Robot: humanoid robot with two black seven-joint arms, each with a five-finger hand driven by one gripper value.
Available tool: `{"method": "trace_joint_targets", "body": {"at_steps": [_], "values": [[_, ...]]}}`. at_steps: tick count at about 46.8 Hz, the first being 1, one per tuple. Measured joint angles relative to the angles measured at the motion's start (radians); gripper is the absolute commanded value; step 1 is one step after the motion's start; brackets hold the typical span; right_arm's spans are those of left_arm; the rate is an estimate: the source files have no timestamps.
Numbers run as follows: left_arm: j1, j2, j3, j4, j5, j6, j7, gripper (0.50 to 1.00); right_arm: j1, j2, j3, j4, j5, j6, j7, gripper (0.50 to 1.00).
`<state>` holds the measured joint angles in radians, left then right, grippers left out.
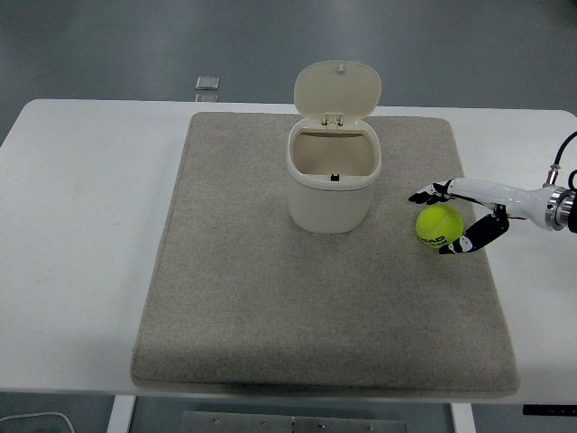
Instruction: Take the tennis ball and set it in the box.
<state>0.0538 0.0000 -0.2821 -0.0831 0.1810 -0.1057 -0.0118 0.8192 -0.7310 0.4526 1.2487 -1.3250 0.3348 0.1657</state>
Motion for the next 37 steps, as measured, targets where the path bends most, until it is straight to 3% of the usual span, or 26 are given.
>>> {"method": "trace_joint_targets", "body": {"at_steps": [14,37], "values": [[0.000,0.000,0.000,0.000,0.000,0.000,0.000,0.992,0.001,0.001,-0.006,-0.001,0.000,0.001,0.000,0.752],[0.000,0.000,0.000,0.000,0.000,0.000,0.000,0.992,0.003,0.001,-0.003,-0.002,0.006,0.001,0.000,0.527]]}}
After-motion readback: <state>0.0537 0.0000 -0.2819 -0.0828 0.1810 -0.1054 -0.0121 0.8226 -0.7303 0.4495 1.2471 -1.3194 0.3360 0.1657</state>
